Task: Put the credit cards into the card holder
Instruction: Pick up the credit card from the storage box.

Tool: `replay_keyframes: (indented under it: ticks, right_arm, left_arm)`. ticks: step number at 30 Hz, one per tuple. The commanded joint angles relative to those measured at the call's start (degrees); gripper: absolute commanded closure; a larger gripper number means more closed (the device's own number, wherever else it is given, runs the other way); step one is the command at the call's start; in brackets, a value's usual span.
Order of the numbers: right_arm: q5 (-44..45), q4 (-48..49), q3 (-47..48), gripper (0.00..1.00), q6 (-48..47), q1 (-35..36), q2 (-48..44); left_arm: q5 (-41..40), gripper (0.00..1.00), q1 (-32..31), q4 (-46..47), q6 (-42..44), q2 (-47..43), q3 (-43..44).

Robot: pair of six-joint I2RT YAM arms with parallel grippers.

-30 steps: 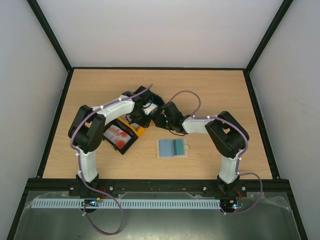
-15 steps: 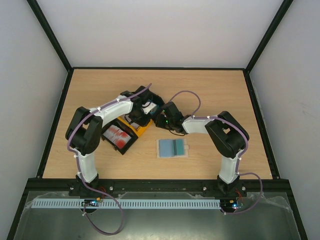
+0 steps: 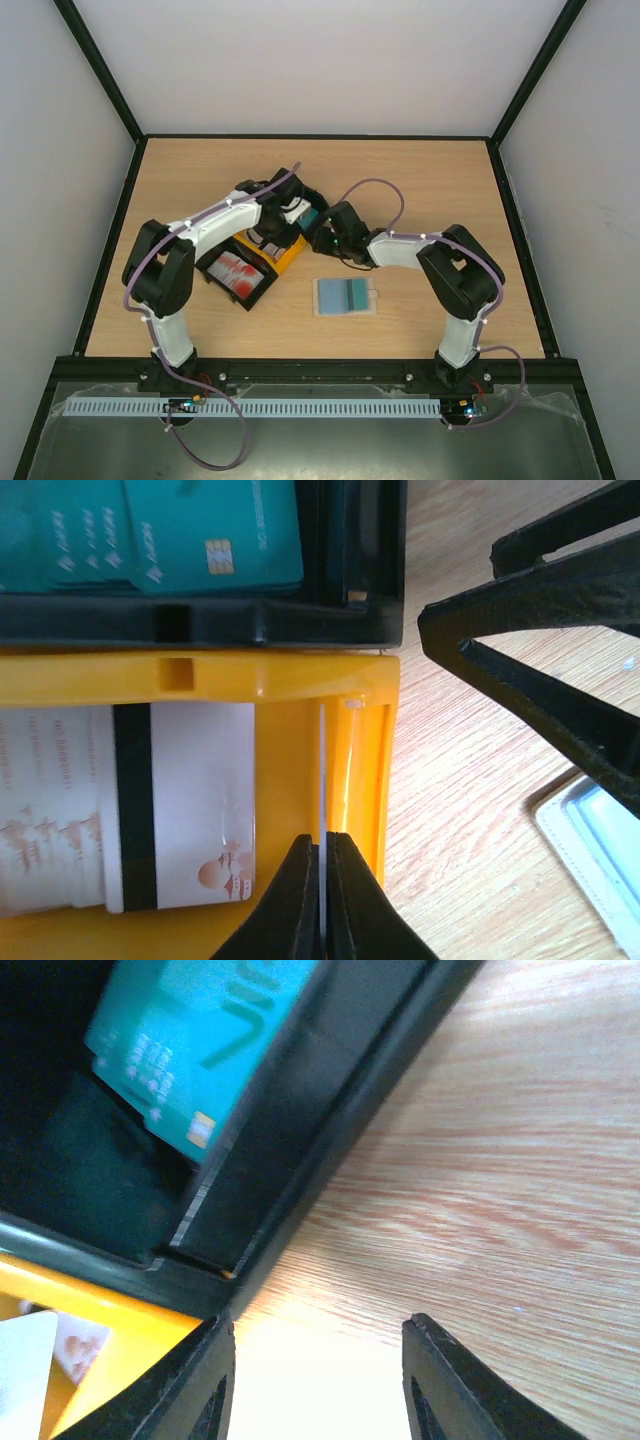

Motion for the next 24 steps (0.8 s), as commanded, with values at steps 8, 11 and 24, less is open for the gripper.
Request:
replay_keyframes:
  ticks: [8,11,24]
  right_arm:
    - [-6.04,-0.34,-2.77,0.44,-4.67,-5.11,-19.94]
    - [-10.4,1.84,-6.4,0.36,-5.27,-6.57,-26.37]
    - [-25.24,11.35,-13.4,0.26,2.4,-7.25,-47.21]
  left_arm:
    - [-0.9,0.98,-0.66,5.1,-4.87,-11.07,3.38]
    - [3.17,0.98,-0.88,10.5,-9.06,-14.42,2.63]
    - [35.31,0.98,-1.14,50.2,-37.6,-29.38,-12.05]
